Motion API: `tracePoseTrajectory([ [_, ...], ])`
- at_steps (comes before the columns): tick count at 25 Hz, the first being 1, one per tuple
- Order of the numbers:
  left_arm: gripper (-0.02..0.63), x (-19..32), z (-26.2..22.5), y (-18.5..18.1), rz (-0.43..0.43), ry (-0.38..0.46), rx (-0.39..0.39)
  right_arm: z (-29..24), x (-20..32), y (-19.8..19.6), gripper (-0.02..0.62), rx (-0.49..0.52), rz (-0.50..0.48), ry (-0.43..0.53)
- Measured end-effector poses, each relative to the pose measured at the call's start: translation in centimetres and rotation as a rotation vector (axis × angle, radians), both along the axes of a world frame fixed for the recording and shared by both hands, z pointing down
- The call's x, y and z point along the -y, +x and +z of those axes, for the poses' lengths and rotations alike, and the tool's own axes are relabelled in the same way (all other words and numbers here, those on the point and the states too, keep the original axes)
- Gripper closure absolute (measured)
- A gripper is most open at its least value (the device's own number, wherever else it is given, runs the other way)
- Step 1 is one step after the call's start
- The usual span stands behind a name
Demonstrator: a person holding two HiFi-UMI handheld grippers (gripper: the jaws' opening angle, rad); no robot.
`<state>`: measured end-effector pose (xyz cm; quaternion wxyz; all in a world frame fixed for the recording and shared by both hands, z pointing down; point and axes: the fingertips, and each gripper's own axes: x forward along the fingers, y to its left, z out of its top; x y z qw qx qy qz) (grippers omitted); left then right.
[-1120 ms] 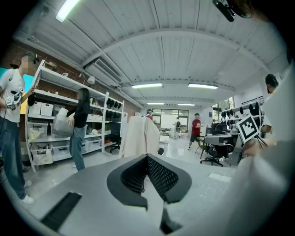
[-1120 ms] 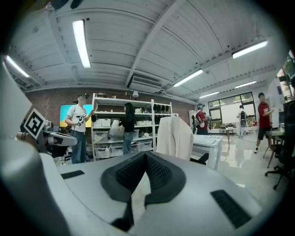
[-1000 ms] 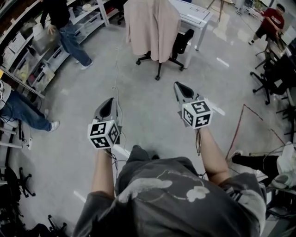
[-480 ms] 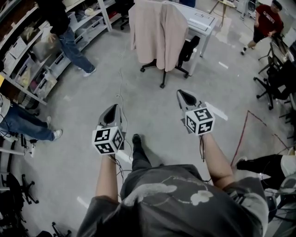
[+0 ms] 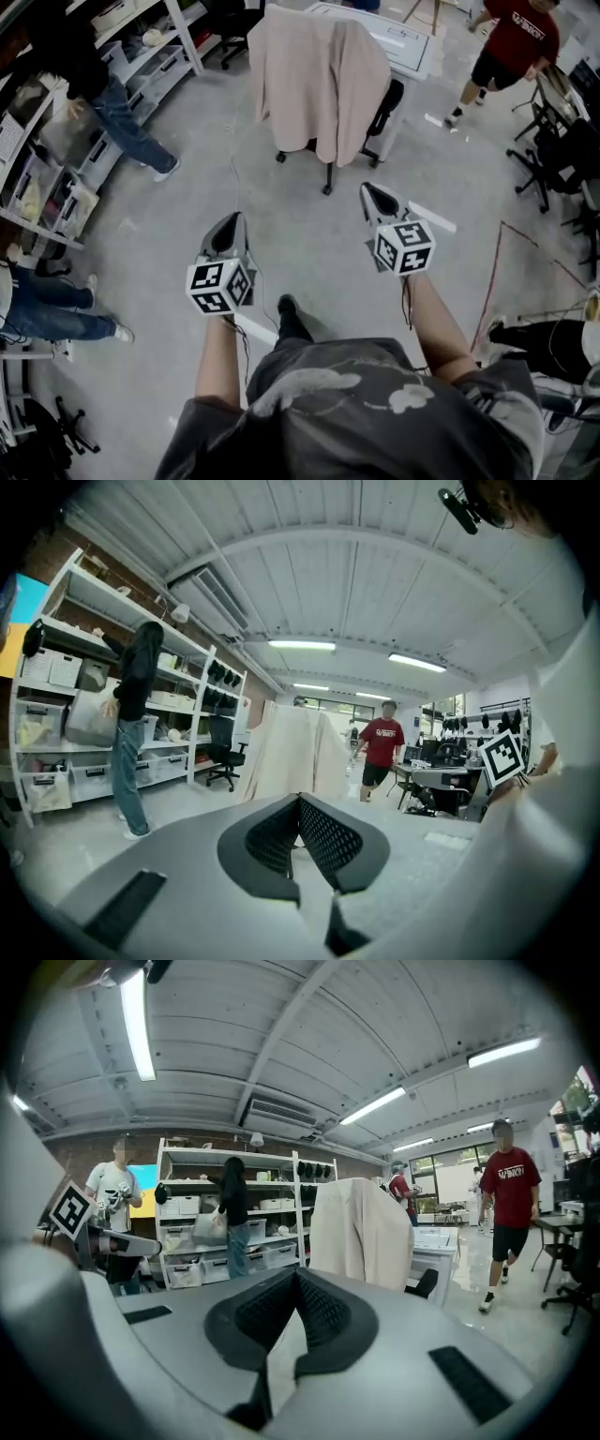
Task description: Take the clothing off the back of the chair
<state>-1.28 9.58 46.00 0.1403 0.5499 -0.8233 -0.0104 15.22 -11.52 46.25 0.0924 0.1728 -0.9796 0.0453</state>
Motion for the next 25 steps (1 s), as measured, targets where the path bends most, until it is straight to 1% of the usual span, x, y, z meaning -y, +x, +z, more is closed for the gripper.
tracePoseTrajectory([
  [3,0.606,2.0,0.0,-4.1,0.031,-0.007,0.001,-0.2,1.7,-3.3,0.603,-0.008,0.036,-0.001],
  [7,0.606,4.1,-0.4,-9.0,0.070,0.009,-0.008,-1.2,4.2,-7.3,0.603,0.033,0.101,-0.027],
  [10,0.606,5.6,-0.8,-12.2,0.101,0.017,-0.001,-1.5,5.7,-10.1,0.601,0.044,0.139,-0.037],
  [12,0.606,6.5,-1.0,-14.2,0.124,0.022,0.008,-1.5,6.4,-12.1,0.569,0.047,0.156,-0.047],
  [13,0.606,7.0,-1.1,-15.1,0.136,0.027,0.011,-1.5,6.7,-13.0,0.537,0.050,0.167,-0.050],
  [17,0.606,9.0,-1.2,-18.1,0.167,0.053,0.013,-1.3,7.7,-15.3,0.449,0.059,0.207,-0.052],
  [18,0.588,9.4,-1.1,-18.7,0.165,0.058,0.013,-1.2,8.0,-15.7,0.425,0.059,0.217,-0.054],
  [20,0.488,10.2,-1.1,-20.1,0.153,0.069,0.010,-1.1,8.7,-16.3,0.386,0.058,0.237,-0.060],
  [23,0.398,11.0,-1.1,-21.8,0.139,0.088,-0.006,-1.2,10.0,-17.2,0.326,0.060,0.267,-0.059],
  [25,0.326,11.8,-1.0,-22.7,0.142,0.097,-0.021,-1.1,11.2,-17.9,0.274,0.066,0.290,-0.057],
])
